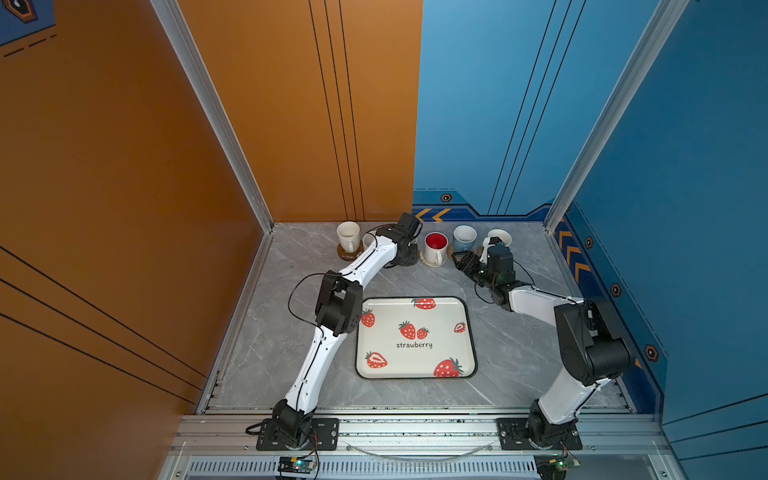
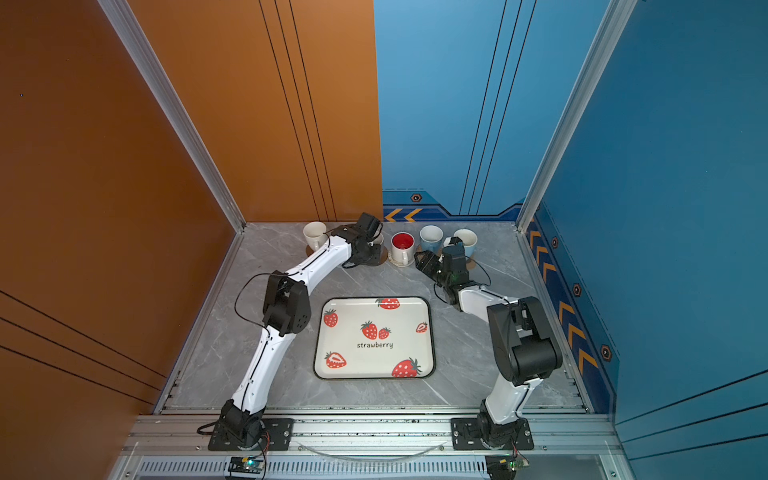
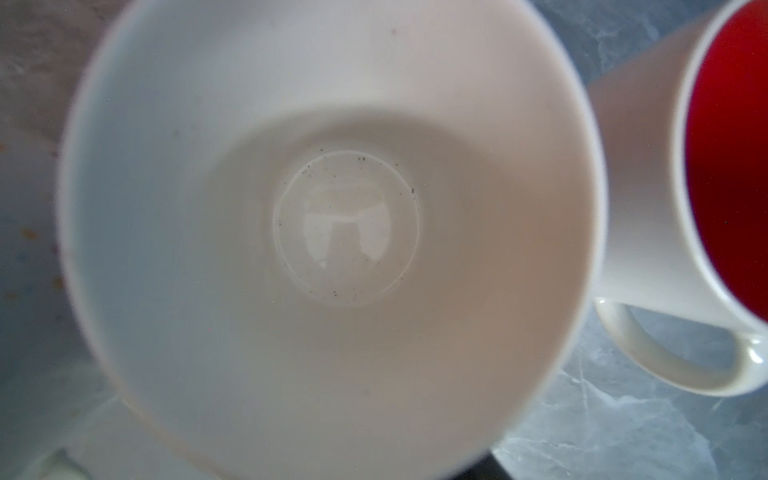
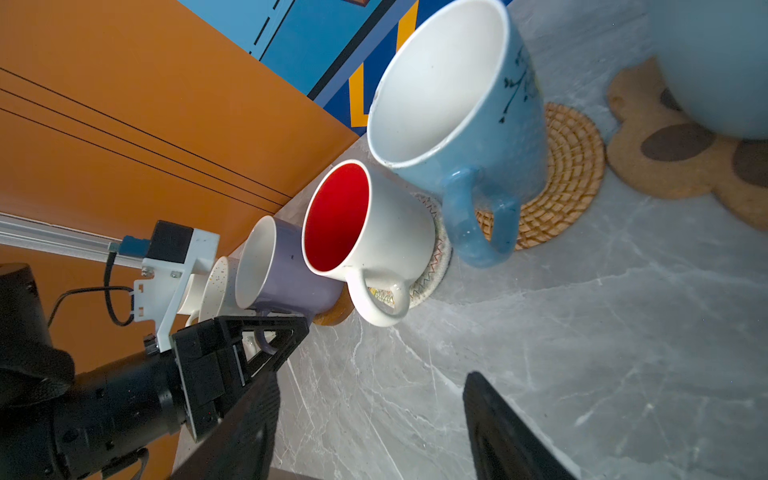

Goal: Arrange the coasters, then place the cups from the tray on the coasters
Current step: 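Open the left gripper and raise it off the lavender mug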

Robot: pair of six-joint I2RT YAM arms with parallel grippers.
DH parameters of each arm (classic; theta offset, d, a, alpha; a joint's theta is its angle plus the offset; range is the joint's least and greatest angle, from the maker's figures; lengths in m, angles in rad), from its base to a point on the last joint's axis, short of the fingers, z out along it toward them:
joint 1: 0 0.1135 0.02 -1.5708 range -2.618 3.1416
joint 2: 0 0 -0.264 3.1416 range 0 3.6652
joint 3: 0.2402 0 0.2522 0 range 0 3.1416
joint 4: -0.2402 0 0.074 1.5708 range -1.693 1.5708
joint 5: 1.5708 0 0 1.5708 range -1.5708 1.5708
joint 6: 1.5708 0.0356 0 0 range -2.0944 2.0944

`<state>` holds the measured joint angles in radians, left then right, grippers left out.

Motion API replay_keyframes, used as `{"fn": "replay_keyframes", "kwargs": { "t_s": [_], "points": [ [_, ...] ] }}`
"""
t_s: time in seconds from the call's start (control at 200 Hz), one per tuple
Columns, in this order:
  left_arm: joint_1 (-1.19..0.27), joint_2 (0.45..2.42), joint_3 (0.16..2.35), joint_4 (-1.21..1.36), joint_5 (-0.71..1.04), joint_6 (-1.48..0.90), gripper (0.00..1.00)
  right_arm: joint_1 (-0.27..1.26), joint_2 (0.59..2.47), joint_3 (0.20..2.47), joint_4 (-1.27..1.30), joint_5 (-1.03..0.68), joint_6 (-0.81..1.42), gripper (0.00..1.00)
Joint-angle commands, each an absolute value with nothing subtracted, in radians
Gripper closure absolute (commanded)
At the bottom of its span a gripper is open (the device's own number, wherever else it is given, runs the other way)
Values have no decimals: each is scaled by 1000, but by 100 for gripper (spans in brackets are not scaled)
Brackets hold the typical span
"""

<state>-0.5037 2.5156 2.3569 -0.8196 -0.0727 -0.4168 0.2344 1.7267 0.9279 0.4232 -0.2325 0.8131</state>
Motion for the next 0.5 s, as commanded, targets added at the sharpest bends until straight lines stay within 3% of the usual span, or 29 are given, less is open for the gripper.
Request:
{"fn": "replay_keyframes", "kwargs": {
  "t_s": [0.0, 0.496],
  "points": [
    [-493, 2473, 2351, -821, -60, -422, 51, 227, 1730, 918, 441, -240, 822, 31],
    [-519, 2374, 2279, -821, -80, -401, 39, 238, 1702, 918, 427, -232, 820, 30]
  ]
}}
